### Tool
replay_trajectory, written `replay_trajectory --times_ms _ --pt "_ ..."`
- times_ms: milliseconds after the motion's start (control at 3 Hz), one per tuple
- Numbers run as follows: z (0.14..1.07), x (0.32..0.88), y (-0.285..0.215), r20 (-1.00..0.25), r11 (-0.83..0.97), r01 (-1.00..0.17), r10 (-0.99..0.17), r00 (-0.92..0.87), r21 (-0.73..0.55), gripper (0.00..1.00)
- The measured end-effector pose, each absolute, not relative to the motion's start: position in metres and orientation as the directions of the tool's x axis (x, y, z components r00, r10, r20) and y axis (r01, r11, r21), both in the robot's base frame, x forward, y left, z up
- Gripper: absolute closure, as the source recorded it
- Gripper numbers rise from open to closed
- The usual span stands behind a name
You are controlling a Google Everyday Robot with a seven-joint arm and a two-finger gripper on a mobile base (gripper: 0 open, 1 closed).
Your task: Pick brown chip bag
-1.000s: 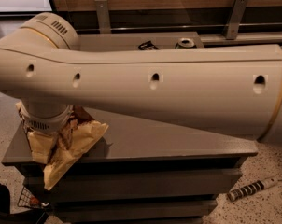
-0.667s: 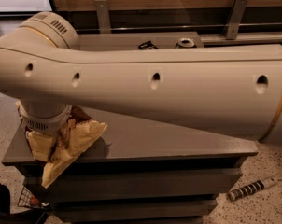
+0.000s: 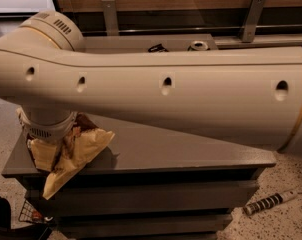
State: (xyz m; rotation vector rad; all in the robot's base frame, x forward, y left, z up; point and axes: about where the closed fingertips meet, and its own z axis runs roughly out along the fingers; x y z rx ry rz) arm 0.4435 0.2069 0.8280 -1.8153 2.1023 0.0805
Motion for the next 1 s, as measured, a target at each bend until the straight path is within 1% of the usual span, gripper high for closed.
replay_trajectory --times_ms 333,667,1000 --pt "0.832 0.444 0.208 -0.315 0.161 -0.968 -0.944 -0.094 -0.194 1.0" --pt "0.856 0.445 0.202 -0.34 0.12 -0.968 -0.94 -0.039 -0.22 1.0" --pt "0.92 0.448 0.179 -0.4 0.068 -0.958 -0.915 0.051 -0.277 1.0"
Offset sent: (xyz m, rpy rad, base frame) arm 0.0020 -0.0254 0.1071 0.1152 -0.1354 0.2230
